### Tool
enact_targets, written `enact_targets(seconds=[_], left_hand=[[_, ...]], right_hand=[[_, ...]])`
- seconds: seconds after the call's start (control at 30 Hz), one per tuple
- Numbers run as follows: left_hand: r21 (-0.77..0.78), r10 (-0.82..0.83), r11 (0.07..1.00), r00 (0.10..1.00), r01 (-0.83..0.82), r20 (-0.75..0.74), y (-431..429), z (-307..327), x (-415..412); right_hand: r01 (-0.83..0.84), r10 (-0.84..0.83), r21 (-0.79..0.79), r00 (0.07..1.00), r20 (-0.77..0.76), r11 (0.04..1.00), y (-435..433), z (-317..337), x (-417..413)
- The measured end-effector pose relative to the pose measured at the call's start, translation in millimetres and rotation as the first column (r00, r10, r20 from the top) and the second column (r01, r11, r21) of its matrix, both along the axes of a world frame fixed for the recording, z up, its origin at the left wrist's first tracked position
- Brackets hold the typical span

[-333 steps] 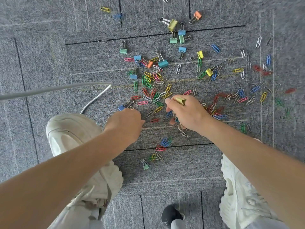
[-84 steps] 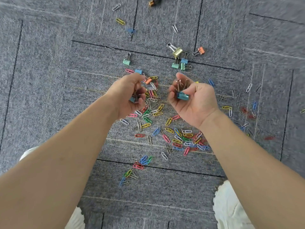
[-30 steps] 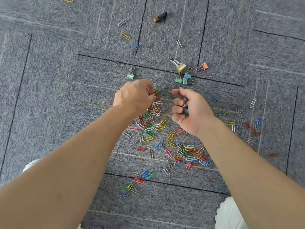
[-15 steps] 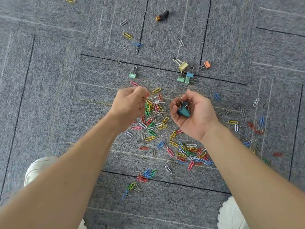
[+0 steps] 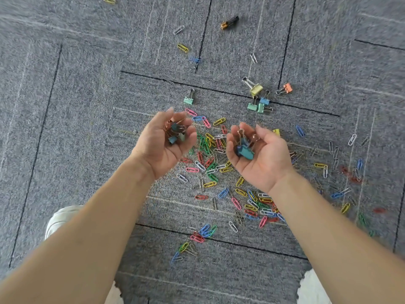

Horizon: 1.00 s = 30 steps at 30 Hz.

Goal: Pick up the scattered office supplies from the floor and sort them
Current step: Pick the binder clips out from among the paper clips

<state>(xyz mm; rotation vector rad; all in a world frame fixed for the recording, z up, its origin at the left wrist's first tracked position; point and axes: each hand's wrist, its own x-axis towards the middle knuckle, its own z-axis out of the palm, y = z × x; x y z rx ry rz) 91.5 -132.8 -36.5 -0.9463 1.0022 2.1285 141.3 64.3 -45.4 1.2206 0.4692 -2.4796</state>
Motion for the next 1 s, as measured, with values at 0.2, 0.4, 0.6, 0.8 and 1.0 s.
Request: enact_targets(seconds=[0.2,0.4,0.6,0.8,1.0], left_hand=[[-0.585,-0.206,0.788,0.978,0.19,0.04,3.4,1.3,0.0],[-0.636,-0.352,0.737,0.933,0.227,-0.074,24.0,9.9,9.4],[-0.233,-0.041,0.971,0.999,0.045,0.022,45.1,22.6,10.4],[-0.309,-0.298,0.906,0.954,0.291,0.025,49.2,25.5,14.8],[-0.254,-0.537,0.814,0.843,0.523,0.015,50.3,40.8,10.6]], right_hand=[[-0.059,0.052,0.086,0.995,0.08,0.995,-7.7,-8.1,2.1],[-0.057,0.055,0.071,0.998,0.031,0.996,-17.0,-8.7,8.2],[-0.037,0.037,0.042,0.999,-0.016,0.998,-19.6,-7.0,11.4],[-0.026,0.026,0.035,1.0,-0.004,0.999,-16.5,-7.1,11.1],[-0.028,0.026,0.063,0.999,0.035,0.998,-14.4,-4.7,10.3]])
